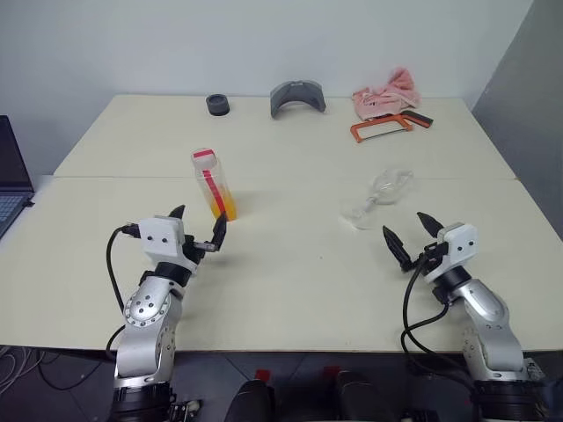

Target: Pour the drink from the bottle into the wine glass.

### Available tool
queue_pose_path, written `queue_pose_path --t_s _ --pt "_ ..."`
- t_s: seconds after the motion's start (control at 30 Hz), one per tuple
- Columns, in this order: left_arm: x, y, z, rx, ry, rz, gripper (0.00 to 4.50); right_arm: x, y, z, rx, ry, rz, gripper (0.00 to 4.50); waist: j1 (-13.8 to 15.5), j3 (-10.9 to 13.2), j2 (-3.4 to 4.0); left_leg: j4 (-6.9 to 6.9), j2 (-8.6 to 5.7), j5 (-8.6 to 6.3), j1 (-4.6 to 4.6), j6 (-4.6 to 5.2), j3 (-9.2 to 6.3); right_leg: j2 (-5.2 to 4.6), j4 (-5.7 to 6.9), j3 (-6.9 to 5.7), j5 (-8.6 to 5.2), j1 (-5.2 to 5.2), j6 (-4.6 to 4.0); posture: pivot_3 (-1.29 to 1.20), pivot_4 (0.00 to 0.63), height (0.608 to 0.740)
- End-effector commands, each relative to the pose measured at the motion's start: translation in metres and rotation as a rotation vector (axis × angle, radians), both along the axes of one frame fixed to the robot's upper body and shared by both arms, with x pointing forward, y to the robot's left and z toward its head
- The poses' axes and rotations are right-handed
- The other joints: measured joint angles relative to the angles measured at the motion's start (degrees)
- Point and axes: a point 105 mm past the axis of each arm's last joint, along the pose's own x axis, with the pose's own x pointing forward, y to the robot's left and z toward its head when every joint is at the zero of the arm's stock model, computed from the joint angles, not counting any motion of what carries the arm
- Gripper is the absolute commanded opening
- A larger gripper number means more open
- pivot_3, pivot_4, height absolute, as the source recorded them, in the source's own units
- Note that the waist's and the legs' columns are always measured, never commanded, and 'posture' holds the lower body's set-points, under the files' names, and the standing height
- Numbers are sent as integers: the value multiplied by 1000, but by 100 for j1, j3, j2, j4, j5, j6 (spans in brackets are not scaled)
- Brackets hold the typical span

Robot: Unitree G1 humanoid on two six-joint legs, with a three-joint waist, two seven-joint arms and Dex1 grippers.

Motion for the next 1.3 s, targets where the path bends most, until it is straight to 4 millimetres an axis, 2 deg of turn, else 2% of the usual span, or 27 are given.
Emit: queue_pose_path --t_s 0.03,0.2,0.4,0.6,1.3 --pt "4 5 7 7 -12 82 4483 -10 23 22 27 -15 162 4500 -2 0 0 0 0 0 0 0 -1 0 0 0 0 0 0 0 150 740" --pt "15 -3 9 1 23 104 4483 -24 54 37 28 48 382 4500 -2 1 -2 4 -3 0 -2 0 -15 3 -2 -5 0 6 0 0 150 740" --pt "27 -15 13 -2 35 78 4483 -35 72 43 -27 89 527 4500 7 2 -6 6 -6 0 -3 0 -23 12 -5 -19 0 12 0 0 150 740" --pt "36 -23 13 15 38 63 4483 -35 71 45 -51 97 552 4500 8 4 -10 7 -7 0 -5 0 -27 11 -6 -22 0 12 0 0 150 740" --pt "73 -32 39 5 -7 208 4483 -27 71 59 -74 87 613 4500 18 9 -19 12 -9 1 -10 -1 -31 8 -5 -32 0 12 0 0 150 740"
